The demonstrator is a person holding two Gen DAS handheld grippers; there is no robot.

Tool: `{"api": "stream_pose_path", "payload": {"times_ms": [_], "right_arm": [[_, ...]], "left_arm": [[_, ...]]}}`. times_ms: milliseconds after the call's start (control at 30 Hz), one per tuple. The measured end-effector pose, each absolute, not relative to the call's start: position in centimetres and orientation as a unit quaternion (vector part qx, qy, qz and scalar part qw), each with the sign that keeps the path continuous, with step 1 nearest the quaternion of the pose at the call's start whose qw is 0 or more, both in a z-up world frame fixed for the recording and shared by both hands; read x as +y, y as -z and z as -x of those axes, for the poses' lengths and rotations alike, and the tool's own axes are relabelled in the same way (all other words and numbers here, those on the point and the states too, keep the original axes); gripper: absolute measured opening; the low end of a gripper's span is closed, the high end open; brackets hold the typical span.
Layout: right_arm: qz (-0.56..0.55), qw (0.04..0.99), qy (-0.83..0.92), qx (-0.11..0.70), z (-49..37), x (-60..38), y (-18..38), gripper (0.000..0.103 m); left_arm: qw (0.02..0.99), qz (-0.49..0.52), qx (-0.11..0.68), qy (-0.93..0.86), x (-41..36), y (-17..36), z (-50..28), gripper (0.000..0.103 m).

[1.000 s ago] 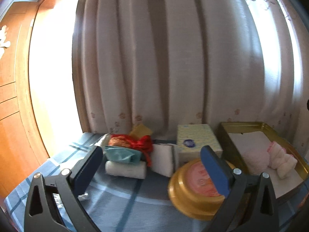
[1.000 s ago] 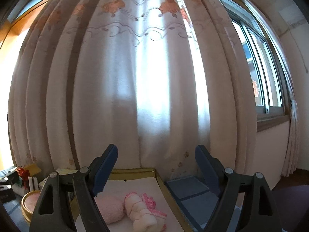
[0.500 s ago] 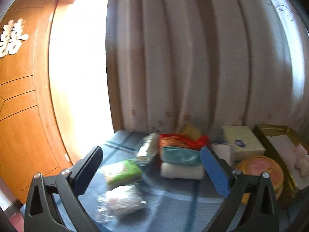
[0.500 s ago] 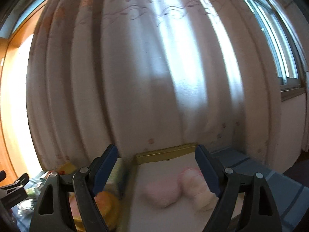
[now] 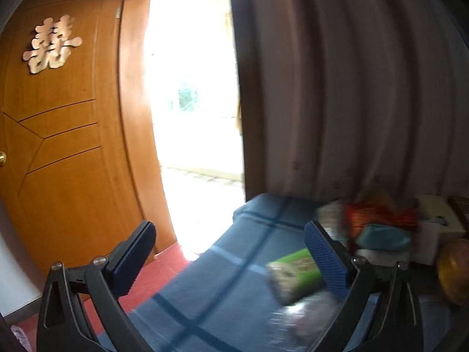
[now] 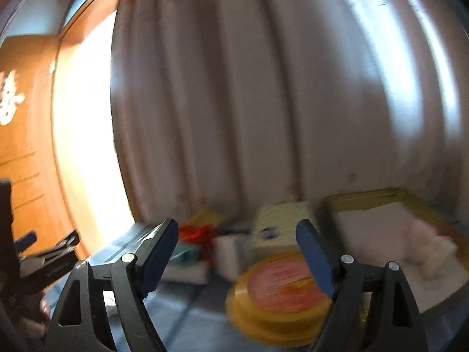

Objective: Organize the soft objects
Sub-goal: 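Grasp the green tissue pack with left gripper while right grasps the plastic bag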

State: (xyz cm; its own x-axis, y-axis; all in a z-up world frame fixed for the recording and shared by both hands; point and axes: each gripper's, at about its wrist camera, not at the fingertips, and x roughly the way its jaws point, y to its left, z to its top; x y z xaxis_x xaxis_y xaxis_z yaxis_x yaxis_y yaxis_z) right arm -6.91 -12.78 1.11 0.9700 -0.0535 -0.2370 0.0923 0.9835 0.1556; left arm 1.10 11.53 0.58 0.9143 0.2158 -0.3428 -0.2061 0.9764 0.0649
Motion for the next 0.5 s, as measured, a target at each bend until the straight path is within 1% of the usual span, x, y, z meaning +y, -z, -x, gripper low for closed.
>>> {"api": "stream_pose_path", "payload": {"times_ms": [233, 500], "right_arm": [[-0.046, 0.973, -0.071, 0.213, 2.7, -6.8, -0.1, 0.084], [-0.021, 0.920, -0.176, 0.349, -2.2, 0.1, 2.5, 0.084]], "left_arm": [[0.965, -0.017, 0.218, -0.145, 14.8, 0.2, -3.7, 0.102], [0.950, 0.005, 0.273, -0.151, 16.6, 1.1, -5.5, 0.102]]}}
